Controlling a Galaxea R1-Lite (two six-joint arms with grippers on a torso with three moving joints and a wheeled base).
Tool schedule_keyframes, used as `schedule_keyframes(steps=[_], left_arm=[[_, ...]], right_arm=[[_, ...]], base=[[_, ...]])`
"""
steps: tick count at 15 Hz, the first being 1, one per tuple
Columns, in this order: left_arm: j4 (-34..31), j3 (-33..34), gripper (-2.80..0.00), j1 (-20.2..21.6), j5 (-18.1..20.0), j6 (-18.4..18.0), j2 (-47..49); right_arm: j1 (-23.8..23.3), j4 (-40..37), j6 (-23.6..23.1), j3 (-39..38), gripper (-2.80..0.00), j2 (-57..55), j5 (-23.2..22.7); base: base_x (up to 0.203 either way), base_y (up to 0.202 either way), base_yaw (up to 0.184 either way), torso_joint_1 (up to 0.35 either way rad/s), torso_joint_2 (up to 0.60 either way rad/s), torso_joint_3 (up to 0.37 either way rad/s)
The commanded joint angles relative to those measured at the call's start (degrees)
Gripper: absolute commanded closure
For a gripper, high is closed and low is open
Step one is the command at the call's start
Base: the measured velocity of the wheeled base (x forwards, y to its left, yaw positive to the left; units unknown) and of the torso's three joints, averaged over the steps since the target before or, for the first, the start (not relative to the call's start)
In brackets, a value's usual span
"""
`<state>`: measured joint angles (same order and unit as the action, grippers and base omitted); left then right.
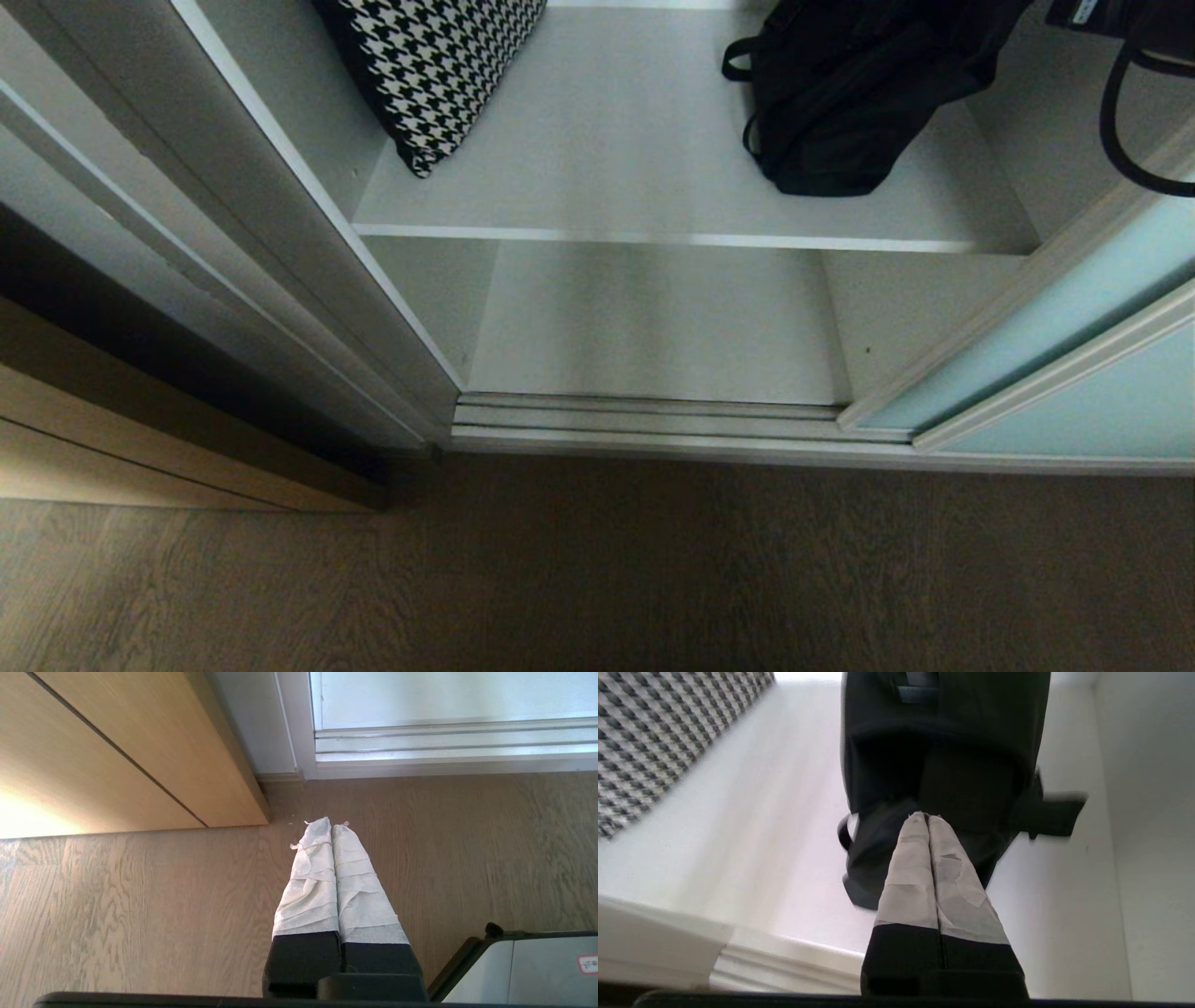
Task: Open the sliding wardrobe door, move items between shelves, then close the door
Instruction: Place the bag on the lower shelf
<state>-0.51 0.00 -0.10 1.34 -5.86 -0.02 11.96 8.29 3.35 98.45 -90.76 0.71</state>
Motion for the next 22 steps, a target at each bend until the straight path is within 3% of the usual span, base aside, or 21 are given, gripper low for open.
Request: schedule_keyframes(steps=[1,7,14,22], left_arm=[[-0.02,0.00,0.00,0.01,-0.02,-0.02,0.02],[-0.02,0.00,0.00,0.01,-0.02,-0.02,0.02],[-0.02,0.00,0.00,0.01,-0.02,-0.02,0.02],[-0.02,0.00,0.00,0.01,-0.02,-0.02,0.10]], right_arm=[[-0.27,-0.38,0.11,0.48,0.00,-0.19,-1.33],[-0.27,0.44,5.53,0.04,0.00,0.89,-8.49],[-0.35,8.35,5.81,-0.94,0.00,-5.87,-9.14],[-0.36,18.24,3.72,5.91,0.00,-17.92,-8.71]], base=[[0.000,0.000,0.000,0.000,0.00,0.000],[0.000,0.000,0.000,0.000,0.00,0.000],[0.000,0.000,0.000,0.000,0.00,0.000],[0.000,0.000,0.000,0.000,0.00,0.000]])
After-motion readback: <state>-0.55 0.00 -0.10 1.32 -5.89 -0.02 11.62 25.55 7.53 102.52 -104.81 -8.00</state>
